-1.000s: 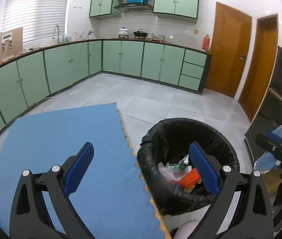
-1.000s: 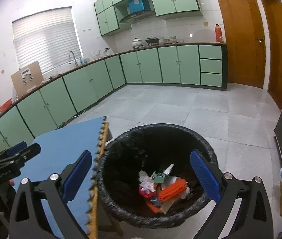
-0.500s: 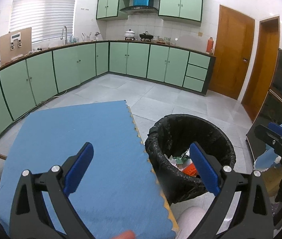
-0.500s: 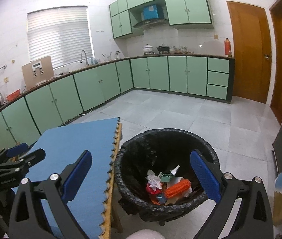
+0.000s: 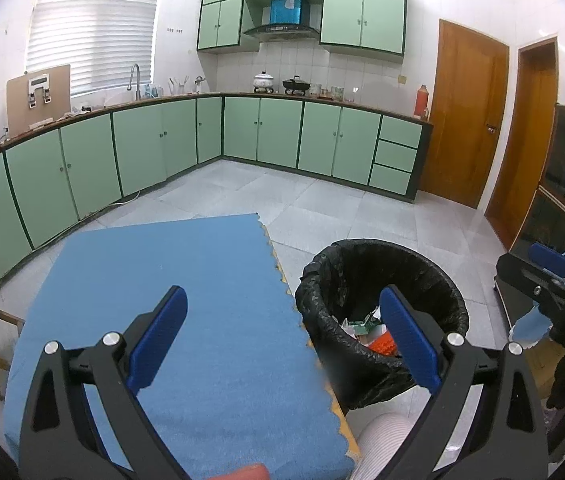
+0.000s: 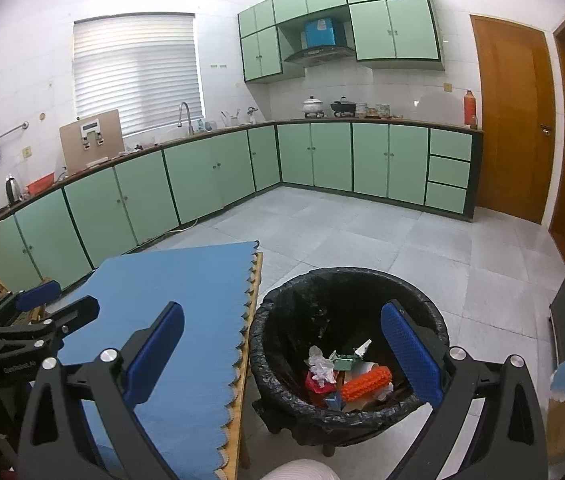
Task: Collect trash
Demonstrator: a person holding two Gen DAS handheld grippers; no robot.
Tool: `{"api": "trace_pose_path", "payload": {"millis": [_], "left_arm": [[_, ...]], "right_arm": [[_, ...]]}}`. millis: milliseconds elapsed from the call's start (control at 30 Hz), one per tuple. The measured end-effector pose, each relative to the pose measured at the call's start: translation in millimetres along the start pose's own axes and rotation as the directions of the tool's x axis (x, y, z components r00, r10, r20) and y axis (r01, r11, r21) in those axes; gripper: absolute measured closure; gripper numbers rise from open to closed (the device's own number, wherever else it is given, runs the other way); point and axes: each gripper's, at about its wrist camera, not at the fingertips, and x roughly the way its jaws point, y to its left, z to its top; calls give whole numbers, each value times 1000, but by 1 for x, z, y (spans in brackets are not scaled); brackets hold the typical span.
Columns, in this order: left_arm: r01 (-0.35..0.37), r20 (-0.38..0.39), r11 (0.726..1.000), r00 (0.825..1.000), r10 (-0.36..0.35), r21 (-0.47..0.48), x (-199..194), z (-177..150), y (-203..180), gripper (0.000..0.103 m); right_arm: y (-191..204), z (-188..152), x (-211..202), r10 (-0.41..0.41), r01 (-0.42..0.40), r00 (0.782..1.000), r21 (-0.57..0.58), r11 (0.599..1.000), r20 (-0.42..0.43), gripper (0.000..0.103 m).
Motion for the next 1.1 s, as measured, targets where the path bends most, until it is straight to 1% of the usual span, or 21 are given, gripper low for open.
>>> {"api": "trace_pose_path", "payload": {"millis": [500,1100], "left_arm": [[-3,22,1000,1000,3,-2,-8,-1,2,9],[-4,18,1000,1000,4,-8,-10,-1,5,9]], "right_arm": [[3,-1,-2,6,-6,1000,-11,1000,2,6],[6,0,-1,11,-11,1000,-18,1000,1,6]]}}
